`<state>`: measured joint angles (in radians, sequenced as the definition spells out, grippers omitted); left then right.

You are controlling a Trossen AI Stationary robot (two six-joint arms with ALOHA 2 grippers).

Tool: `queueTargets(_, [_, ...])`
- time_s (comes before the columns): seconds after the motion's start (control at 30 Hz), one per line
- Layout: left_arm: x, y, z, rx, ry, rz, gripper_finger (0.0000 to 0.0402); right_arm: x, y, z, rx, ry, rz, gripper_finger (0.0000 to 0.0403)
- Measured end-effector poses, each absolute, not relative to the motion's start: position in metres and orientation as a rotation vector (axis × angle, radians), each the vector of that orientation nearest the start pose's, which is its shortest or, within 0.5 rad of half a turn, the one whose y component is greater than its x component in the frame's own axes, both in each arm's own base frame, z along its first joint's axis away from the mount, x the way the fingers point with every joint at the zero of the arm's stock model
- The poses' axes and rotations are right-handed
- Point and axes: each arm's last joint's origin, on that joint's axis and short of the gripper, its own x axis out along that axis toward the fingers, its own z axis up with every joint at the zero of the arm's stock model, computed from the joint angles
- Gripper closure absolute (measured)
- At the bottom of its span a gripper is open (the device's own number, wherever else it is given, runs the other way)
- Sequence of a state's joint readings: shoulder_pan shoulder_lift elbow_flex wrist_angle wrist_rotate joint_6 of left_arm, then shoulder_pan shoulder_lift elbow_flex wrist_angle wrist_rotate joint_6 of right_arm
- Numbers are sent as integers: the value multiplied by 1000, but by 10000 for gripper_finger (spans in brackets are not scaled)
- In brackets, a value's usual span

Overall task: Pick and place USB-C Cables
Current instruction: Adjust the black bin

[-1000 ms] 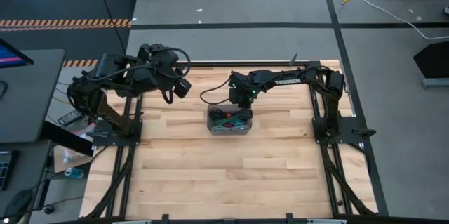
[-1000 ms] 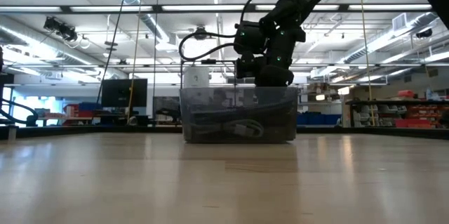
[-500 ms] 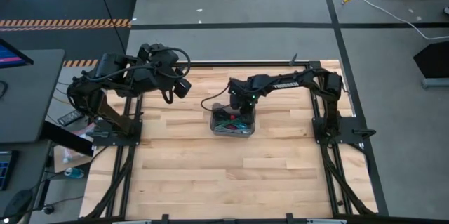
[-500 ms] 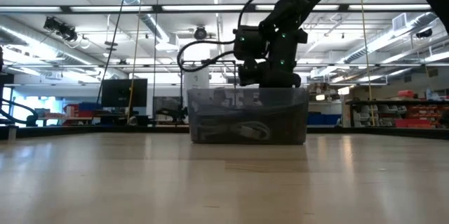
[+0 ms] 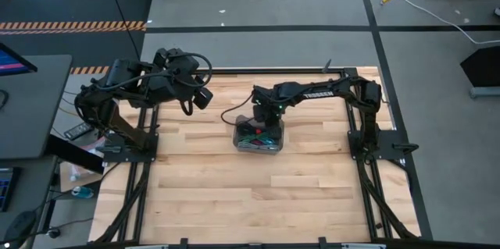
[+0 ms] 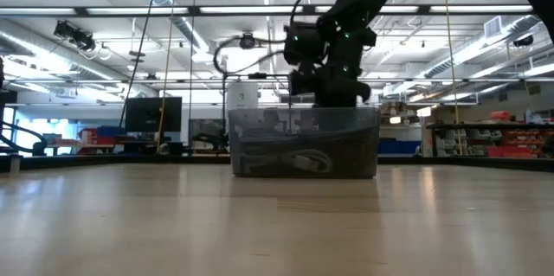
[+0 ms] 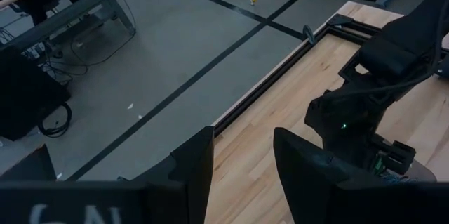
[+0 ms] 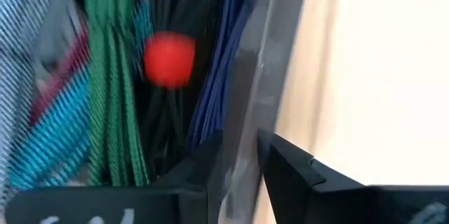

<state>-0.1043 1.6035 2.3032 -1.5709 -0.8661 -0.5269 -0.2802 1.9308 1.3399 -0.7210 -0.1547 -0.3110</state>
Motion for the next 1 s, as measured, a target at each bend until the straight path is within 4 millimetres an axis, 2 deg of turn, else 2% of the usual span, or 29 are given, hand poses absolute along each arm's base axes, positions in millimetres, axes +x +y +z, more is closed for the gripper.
queueTargets(0.33, [234,-2,505,-61,571,886,246,387,-107,231,-77,1132,82,304])
queueTargets(0.43, [234,-2,505,-62,571,886,246,388,-109,240,-92,1129,56,329])
queueTargets(0.5, [234,-2,505,-62,571,887,246,386,-113,241,-86,1141,47,372])
queueTargets(0.57, [234,-2,505,-62,571,887,246,385,-116,240,-75,1141,43,392])
queueTargets(1.0, [234,-2,505,-63,571,887,246,379,-124,210,74,1106,35,401])
